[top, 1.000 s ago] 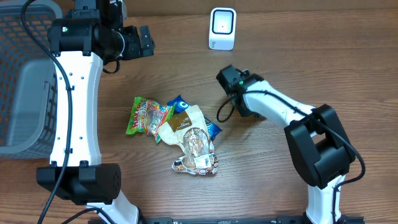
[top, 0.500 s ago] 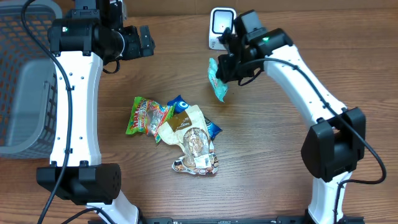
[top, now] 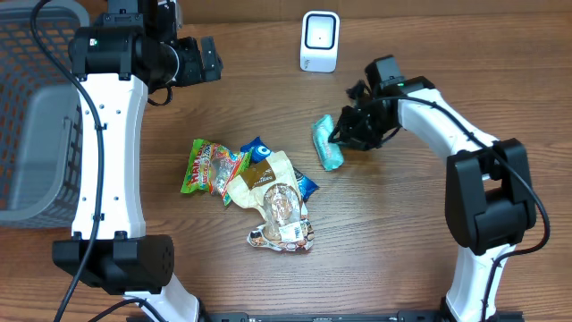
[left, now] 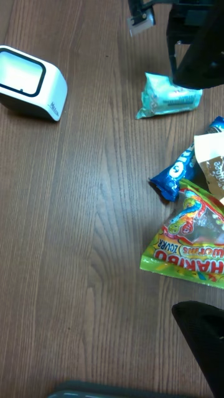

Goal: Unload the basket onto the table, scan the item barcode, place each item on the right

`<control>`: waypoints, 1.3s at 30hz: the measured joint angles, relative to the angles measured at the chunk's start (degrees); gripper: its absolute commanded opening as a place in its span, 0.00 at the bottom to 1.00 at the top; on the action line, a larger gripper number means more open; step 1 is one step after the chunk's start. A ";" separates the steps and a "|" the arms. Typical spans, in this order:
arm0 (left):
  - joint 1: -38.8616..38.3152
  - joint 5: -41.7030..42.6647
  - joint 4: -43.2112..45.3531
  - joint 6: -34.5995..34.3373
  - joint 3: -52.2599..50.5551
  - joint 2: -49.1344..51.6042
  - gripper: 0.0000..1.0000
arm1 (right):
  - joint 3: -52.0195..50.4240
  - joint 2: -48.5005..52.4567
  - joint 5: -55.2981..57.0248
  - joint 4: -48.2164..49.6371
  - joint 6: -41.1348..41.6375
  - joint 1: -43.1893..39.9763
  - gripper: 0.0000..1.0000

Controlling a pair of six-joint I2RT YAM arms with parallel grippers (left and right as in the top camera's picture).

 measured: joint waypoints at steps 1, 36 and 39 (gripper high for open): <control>0.00 0.00 -0.02 0.00 0.00 0.00 1.00 | -0.02 0.00 1.33 -0.79 -0.76 -0.39 0.47; 0.00 0.00 0.00 0.00 0.00 0.00 1.00 | 3.13 0.00 31.08 -3.76 19.34 11.26 0.55; 0.00 0.00 -0.02 0.00 0.00 0.00 1.00 | 1.27 0.00 32.09 -1.31 20.39 10.86 0.42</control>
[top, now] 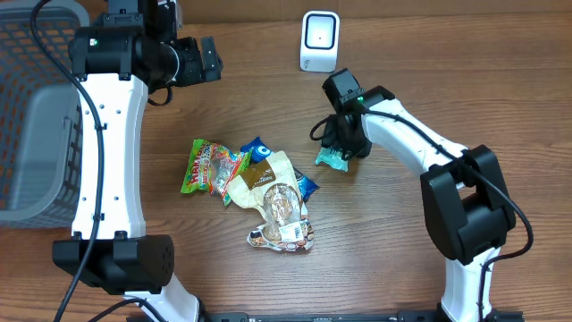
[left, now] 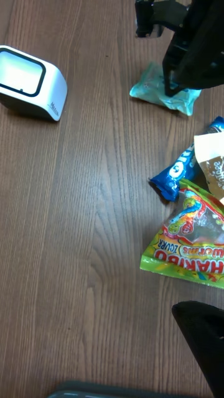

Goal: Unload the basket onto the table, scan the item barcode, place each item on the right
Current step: 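Carry the pack up to the scanner face with the right gripper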

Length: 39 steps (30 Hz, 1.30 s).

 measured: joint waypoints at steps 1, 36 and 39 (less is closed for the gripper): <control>0.00 0.00 0.00 0.00 0.00 0.00 1.00 | -0.20 0.00 0.20 0.63 0.00 -0.04 0.40; 0.00 -0.02 0.04 0.00 0.00 0.00 1.00 | 22.36 3.91 4.39 24.35 -18.32 -4.90 0.04; 0.00 0.00 0.02 0.00 0.00 0.00 1.00 | 22.36 6.80 4.44 25.99 -18.91 -5.22 0.04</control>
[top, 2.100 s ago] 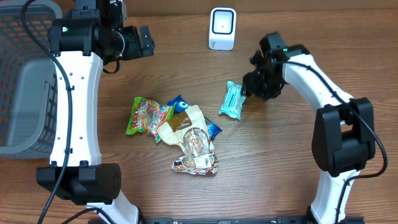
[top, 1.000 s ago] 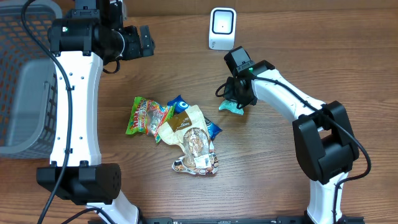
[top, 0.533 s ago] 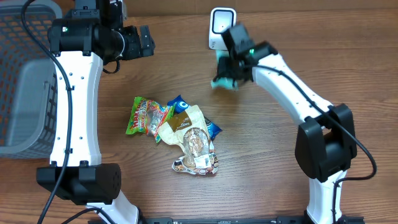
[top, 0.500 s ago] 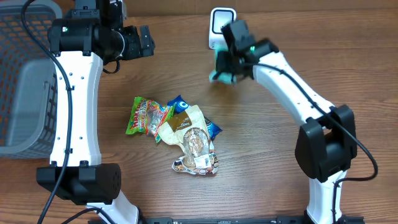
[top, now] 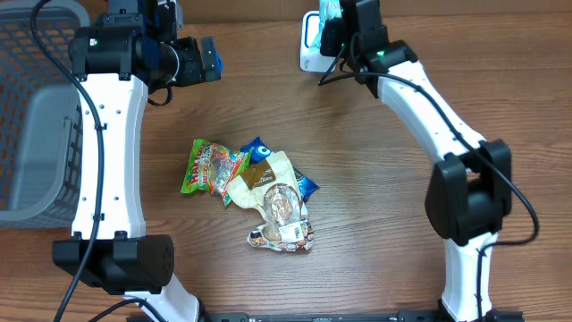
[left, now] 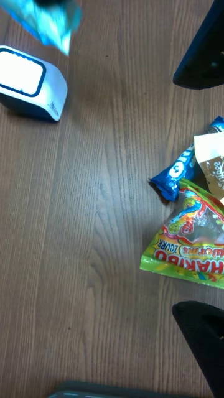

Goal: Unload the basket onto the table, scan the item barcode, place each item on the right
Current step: 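Carry the pack up to the scanner face with the right gripper, then hold the pack against the scanner, adjusting its angle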

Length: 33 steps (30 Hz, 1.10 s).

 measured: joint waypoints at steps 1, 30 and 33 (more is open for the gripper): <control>0.00 0.00 0.00 0.00 0.00 0.00 1.00 | 0.00 1.66 -0.15 0.42 -0.44 0.02 0.04; 0.00 0.00 0.00 0.00 0.00 0.00 1.00 | 17.86 7.89 1.64 -12.87 -3.26 0.92 0.04; 0.00 0.00 0.00 0.00 0.00 0.00 1.00 | 19.93 7.89 3.52 -14.36 -5.11 1.29 0.04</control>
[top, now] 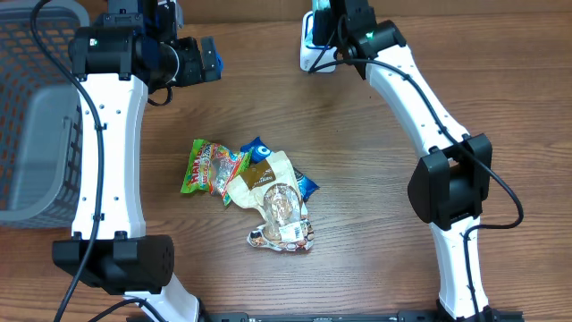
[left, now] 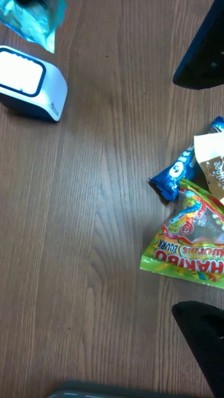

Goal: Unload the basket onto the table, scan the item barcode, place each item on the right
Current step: 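Hold the pack against the scanner, adjusting its angle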

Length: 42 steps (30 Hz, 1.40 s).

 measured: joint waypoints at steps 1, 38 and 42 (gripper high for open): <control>0.00 0.00 0.00 0.00 0.00 0.00 1.00 | 0.04 0.00 0.52 -0.22 -0.55 0.15 0.04; 0.00 0.00 0.00 0.02 0.00 0.00 1.00 | 0.04 2.91 3.93 -7.45 -19.39 1.92 0.04; 0.00 0.00 0.00 0.00 0.00 0.00 1.00 | 0.04 2.93 0.00 -7.17 -18.21 1.77 0.04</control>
